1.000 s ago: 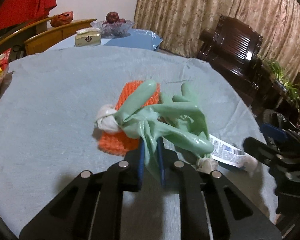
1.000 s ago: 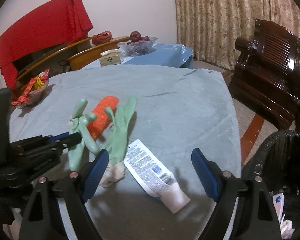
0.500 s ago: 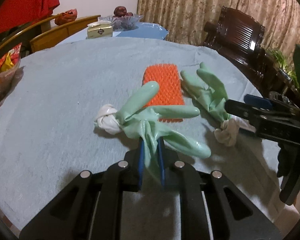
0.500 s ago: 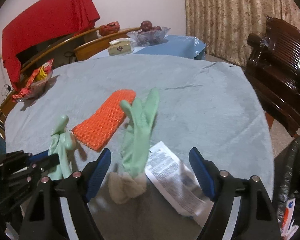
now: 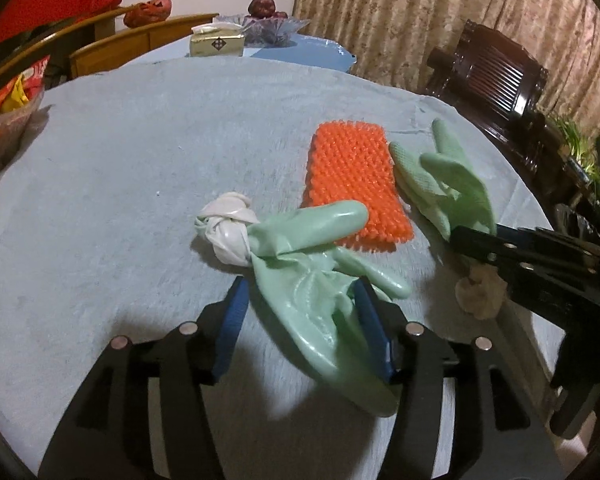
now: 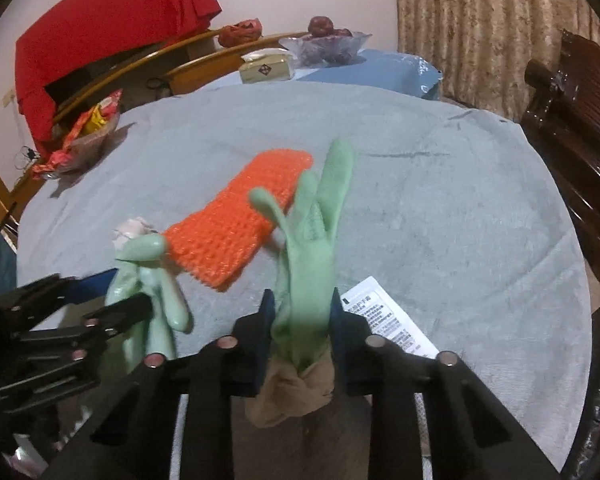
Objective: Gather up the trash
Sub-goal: 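Grasp the other green glove by its cuff with the right gripper while the left holds its glove, then carry both green gloves over the trash bin and open both grippers, then move both grippers back toward the table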
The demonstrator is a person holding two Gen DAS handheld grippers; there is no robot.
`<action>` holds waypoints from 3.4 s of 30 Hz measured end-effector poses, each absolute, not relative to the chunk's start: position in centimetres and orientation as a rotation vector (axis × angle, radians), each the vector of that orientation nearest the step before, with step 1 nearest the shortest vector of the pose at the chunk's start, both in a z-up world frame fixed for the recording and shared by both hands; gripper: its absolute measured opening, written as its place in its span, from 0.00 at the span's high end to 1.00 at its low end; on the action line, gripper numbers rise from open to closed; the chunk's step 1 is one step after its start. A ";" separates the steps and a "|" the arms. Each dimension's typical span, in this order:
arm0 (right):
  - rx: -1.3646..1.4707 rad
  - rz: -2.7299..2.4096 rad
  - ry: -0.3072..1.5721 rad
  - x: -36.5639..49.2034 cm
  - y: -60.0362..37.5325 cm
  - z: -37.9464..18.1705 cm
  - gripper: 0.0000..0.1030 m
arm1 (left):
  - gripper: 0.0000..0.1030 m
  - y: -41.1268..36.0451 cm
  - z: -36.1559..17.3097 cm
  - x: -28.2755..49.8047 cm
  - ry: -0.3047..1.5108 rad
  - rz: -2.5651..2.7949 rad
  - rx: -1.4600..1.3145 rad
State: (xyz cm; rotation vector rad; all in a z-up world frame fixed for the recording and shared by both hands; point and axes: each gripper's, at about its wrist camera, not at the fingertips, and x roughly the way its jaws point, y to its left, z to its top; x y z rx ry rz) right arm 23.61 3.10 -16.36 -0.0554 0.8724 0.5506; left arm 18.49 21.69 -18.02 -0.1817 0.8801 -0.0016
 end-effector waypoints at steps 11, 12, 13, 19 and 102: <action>0.001 0.562 0.834 21.9 0.9 -13.4 0.77 | 0.86 21.1 -17.6 18.6 0.868 -0.046 -0.212; 0.002 0.560 0.831 21.7 0.7 -13.2 0.77 | 0.87 21.1 -17.4 18.4 0.863 -0.046 -0.215; 0.004 0.559 0.828 21.6 0.5 -12.9 0.77 | 0.88 21.1 -17.0 18.1 0.851 -0.042 -0.216; 0.021 0.557 0.792 20.3 -1.1 -11.1 0.77 | 0.91 20.7 -13.8 16.2 0.777 -0.041 -0.205; 0.182 -0.081 0.682 9.6 -35.4 -8.1 0.17 | 0.31 -13.5 -9.6 19.2 0.717 -0.732 0.015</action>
